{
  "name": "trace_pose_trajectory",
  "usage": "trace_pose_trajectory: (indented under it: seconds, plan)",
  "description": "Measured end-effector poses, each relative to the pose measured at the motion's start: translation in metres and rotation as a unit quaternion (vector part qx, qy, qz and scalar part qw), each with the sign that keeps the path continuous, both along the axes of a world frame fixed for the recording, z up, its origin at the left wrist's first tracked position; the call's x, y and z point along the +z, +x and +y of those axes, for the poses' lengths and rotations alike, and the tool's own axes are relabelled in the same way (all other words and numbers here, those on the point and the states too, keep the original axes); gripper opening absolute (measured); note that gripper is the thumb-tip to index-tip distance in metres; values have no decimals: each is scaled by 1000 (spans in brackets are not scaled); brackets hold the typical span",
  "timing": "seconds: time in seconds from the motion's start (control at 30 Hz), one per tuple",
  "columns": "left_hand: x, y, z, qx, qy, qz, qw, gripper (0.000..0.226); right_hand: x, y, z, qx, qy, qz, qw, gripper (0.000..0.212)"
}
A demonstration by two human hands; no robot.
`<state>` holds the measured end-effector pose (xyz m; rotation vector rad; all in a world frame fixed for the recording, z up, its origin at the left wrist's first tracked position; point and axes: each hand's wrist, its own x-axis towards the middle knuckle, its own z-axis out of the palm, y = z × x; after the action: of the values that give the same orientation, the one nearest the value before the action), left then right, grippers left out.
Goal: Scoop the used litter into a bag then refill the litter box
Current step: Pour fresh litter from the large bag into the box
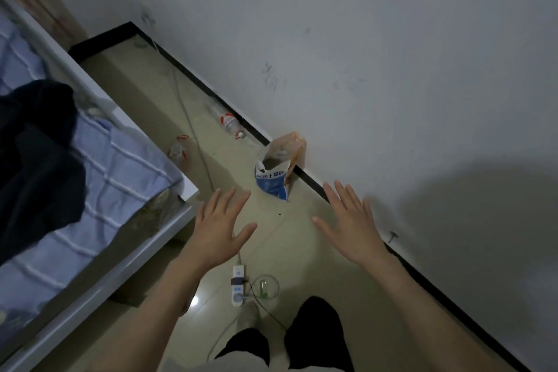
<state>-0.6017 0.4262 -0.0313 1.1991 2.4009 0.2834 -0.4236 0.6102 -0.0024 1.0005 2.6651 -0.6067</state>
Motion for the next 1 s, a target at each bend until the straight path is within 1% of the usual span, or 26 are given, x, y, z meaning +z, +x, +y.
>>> trace_pose_trajectory:
  seconds: [0.1,0.2,0.3,0.37,0.43,0.47,0.53,0.6,0.67,0.77,0.83,0.87,0.9,0.97,1.0]
  plan:
    - [-12,-17,43,20,-4,-16,1000,87,-14,-27,54,15,-14,-9,1000,68]
    - [-36,-28,87,70,-14,-53,996,86,-33,-60,115,49,-35,-14,998,67]
    - [-63,-35,135,147,-31,-91,984,95,-61,-94,175,88,-67,-39,993,65]
    - [-83,-36,168,205,-40,-140,968,100,-83,-114,210,113,-81,-57,989,64]
    - [-102,-42,201,277,-18,-229,933,90,-109,-135,240,168,-63,-79,980,62]
    - [-112,-47,216,315,-2,-274,909,80,-124,-147,253,204,-52,-95,973,61]
    - [-142,-63,242,378,25,-328,865,62,-158,-175,274,244,-57,-120,961,60]
    - [-178,-84,265,436,34,-343,832,58,-200,-207,292,231,-79,-137,960,59]
    - [-218,-104,281,485,37,-344,803,57,-245,-236,306,189,-102,-139,967,56]
    - [-280,-127,295,545,50,-348,761,59,-314,-273,319,152,-109,-104,977,57]
    - [-320,-141,300,580,58,-349,734,64,-358,-292,327,126,-109,-76,983,56]
    - [-339,-147,301,587,53,-349,729,69,-377,-301,330,111,-102,-71,986,54]
    - [-357,-153,303,583,35,-346,734,73,-395,-308,334,96,-93,-71,989,52]
    - [-389,-160,304,552,-25,-334,763,78,-426,-316,339,69,-82,-72,992,52]
    - [-402,-163,304,539,-48,-322,777,77,-440,-319,342,53,-84,-76,992,53]
